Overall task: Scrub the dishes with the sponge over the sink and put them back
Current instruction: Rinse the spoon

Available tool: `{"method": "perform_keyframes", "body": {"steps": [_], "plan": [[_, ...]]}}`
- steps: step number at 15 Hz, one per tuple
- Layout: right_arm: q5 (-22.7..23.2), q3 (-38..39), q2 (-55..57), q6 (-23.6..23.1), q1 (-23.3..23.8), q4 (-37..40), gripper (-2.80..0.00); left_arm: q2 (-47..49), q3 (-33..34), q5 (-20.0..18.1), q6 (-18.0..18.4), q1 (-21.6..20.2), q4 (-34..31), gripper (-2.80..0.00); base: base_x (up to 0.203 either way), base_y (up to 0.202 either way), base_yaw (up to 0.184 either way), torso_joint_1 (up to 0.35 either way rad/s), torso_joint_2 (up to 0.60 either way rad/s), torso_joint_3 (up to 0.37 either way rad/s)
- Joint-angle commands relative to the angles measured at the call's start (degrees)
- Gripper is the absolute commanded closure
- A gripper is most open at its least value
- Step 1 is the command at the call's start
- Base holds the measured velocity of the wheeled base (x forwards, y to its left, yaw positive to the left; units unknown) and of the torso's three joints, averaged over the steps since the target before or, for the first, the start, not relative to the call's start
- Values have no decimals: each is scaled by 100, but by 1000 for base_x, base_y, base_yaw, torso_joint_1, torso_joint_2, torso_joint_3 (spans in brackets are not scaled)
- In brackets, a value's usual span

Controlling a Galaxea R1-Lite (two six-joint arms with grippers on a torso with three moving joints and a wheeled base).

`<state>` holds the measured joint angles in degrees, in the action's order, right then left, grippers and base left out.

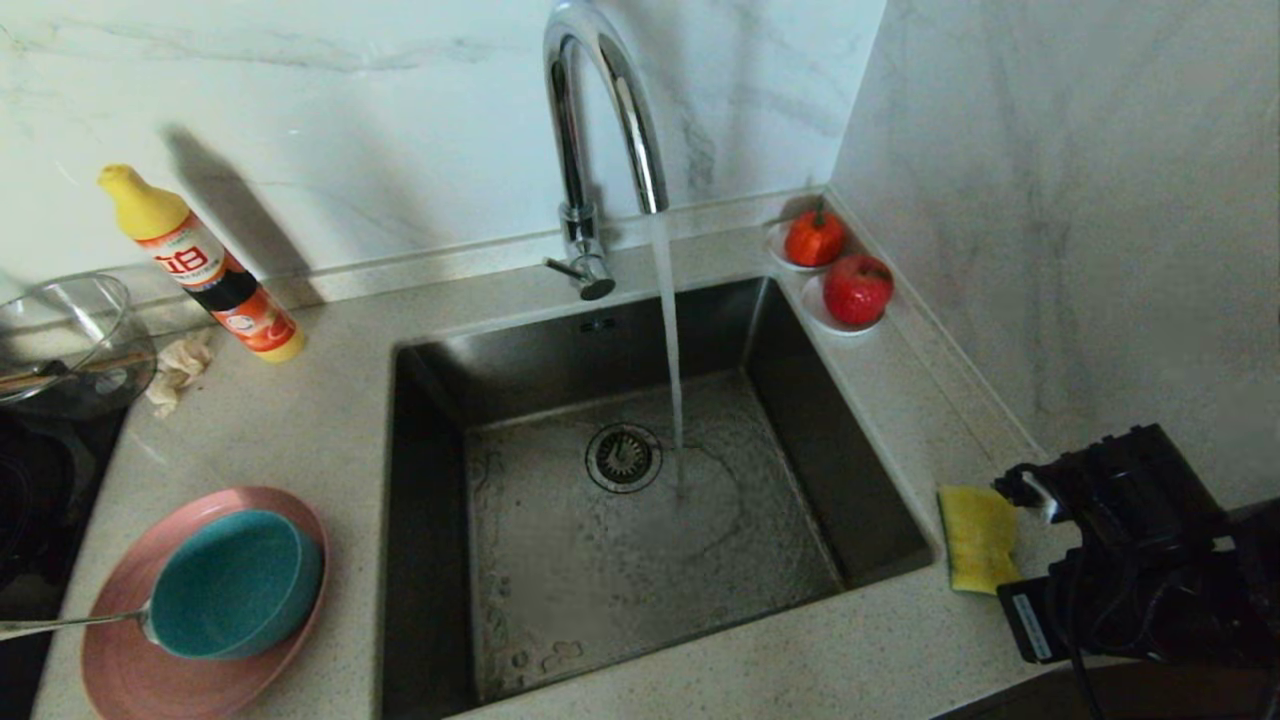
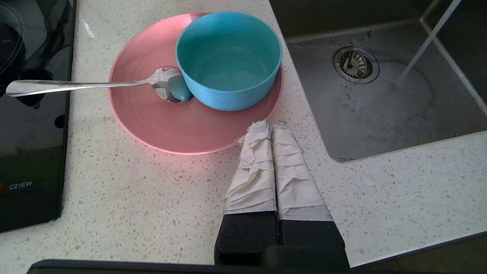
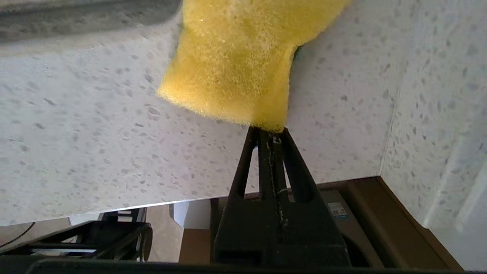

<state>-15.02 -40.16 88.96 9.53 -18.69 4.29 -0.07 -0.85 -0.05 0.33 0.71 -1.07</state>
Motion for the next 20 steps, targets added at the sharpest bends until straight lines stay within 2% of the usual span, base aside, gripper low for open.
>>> {"method": "perform_keyframes", "body": {"steps": [1,2,8,14,16,20], "plan": [[-10,-18,-63,5,-3,2,0,-10,-2,5,2,0,1,0,0,0,0,0,0,0],[-1,-21,-63,13,-3,2,-280,-10,-3,5,2,0,2,0,0,0,0,0,0,0],[8,-140,-45,276,-3,26,-280,-10,5,5,2,0,-3,0,0,0,0,0,0,0],[354,-283,-420,527,-53,487,-280,-10,-3,5,2,0,2,0,0,0,0,0,0,0],[497,-520,-484,802,-56,737,-280,-10,-3,5,2,0,2,0,0,0,0,0,0,0],[745,-1198,-219,1753,-75,1421,-280,-10,4,5,2,0,2,0,0,0,0,0,0,0]]}}
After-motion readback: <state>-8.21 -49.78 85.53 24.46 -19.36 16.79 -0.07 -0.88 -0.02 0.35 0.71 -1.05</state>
